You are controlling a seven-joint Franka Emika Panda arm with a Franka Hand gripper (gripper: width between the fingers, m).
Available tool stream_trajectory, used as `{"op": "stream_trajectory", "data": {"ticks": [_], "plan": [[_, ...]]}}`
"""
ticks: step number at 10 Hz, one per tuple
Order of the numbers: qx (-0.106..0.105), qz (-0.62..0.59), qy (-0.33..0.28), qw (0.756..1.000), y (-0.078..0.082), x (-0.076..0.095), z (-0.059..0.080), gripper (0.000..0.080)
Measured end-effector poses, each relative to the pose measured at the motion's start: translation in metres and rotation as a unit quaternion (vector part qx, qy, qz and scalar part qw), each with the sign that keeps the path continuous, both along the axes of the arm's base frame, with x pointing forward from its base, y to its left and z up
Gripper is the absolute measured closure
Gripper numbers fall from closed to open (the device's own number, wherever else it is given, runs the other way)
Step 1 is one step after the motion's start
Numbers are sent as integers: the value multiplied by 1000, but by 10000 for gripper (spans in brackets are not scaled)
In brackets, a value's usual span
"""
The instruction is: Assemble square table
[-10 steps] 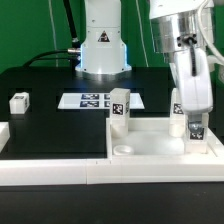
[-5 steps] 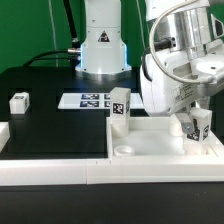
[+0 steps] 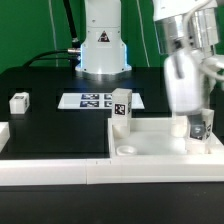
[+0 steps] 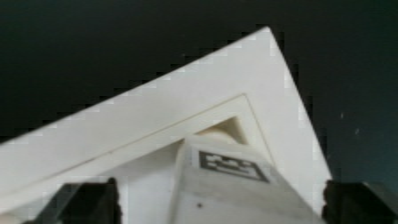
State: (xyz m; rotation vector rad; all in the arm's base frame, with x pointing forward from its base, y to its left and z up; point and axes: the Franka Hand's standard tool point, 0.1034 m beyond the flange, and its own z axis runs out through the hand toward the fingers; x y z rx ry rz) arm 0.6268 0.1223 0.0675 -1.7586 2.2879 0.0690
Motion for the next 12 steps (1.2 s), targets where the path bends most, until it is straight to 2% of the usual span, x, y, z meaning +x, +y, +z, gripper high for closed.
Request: {"op": "stream_trajectory", "data": {"ticks": [1,3,4,5,7,8,9,10,11,12], "plan": [[-20,117,-14,993,2,-1,0,164],[-35,187,-28,981,0,0,0,151],[-53,268,-32,961,-1,0,0,151],[-81,402,-32,911,-2,4,2,150],[-101,510,-48,853,-6,9,0,150],[-99,490,-44,865,-6,8,0,150],[-99,491,-44,864,-6,8,0,245],[-97,483,-43,869,-6,8,0,245],[-94,450,-37,887,-6,8,-1,444],[-87,407,-23,909,-9,5,-3,502]]}}
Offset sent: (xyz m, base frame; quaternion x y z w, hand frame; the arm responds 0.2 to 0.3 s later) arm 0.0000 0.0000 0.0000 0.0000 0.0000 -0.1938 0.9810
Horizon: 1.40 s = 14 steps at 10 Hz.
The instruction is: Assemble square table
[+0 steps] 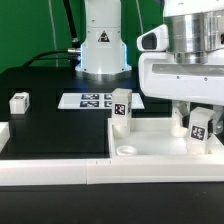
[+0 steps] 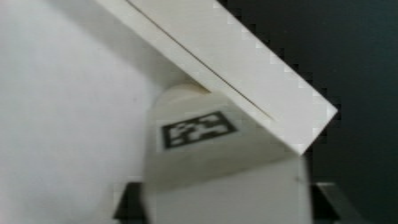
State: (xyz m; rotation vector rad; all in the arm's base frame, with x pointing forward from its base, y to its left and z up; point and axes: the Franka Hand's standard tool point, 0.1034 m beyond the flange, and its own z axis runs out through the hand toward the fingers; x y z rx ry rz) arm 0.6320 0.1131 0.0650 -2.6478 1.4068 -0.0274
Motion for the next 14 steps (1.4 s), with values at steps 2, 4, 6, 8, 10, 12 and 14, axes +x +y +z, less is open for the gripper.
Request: {"op": "stream_trajectory", "data": {"ticks": [2,4,6,8,10,12,14], "plan": [[18,-153,21,988,-6,0,0,503],[32,-296,42,954,-6,-2,0,505],[44,-388,55,919,-3,-4,0,505],[48,-429,60,900,-3,-4,0,506],[46,-454,62,888,-5,-4,0,496],[45,-452,63,889,-4,-5,-1,291],[45,-447,62,891,-5,-4,0,180]]}}
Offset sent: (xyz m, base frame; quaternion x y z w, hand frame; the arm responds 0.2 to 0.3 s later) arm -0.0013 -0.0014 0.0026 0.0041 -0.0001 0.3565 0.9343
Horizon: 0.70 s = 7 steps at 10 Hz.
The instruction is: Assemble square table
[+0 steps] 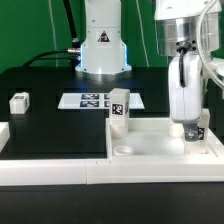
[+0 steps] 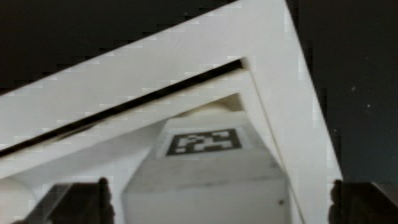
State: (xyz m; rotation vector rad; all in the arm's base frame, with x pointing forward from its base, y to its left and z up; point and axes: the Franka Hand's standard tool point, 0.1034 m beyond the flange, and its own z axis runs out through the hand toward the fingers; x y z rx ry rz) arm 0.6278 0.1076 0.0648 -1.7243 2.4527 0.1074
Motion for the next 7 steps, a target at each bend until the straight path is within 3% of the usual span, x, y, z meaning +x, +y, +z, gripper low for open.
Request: {"op": "stream_trajectory", "data": {"ticks": [3,7], "plan": [[7,40,-31,999,-24,-8,50,151],[5,40,-28,999,-23,-9,43,150]]}}
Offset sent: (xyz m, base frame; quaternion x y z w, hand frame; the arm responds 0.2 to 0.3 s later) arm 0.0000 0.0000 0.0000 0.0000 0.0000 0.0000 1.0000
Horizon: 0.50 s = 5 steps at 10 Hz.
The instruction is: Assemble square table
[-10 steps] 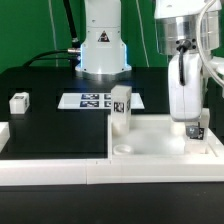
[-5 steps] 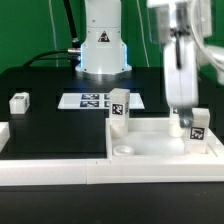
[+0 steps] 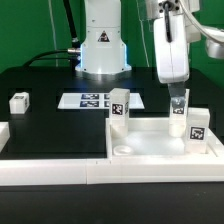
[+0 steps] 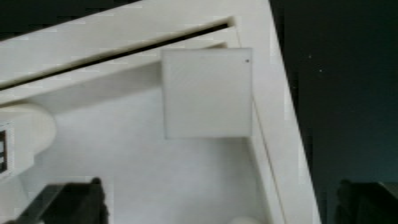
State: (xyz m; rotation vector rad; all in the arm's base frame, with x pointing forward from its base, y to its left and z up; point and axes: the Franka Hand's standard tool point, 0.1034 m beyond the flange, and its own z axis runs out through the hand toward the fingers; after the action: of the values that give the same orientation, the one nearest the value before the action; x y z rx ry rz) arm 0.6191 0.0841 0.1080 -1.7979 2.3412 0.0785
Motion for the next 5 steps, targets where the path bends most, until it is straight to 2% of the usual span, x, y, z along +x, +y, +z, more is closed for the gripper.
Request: {"op": "stream_trajectory", "data": {"ticks": [2,3,5], "plan": [[0,0,0,1000,0,0,0,150],[-3,27,-4,1000,-5,-2,1,150],[-1,87,-24,996,-42,-18,19,150]]}}
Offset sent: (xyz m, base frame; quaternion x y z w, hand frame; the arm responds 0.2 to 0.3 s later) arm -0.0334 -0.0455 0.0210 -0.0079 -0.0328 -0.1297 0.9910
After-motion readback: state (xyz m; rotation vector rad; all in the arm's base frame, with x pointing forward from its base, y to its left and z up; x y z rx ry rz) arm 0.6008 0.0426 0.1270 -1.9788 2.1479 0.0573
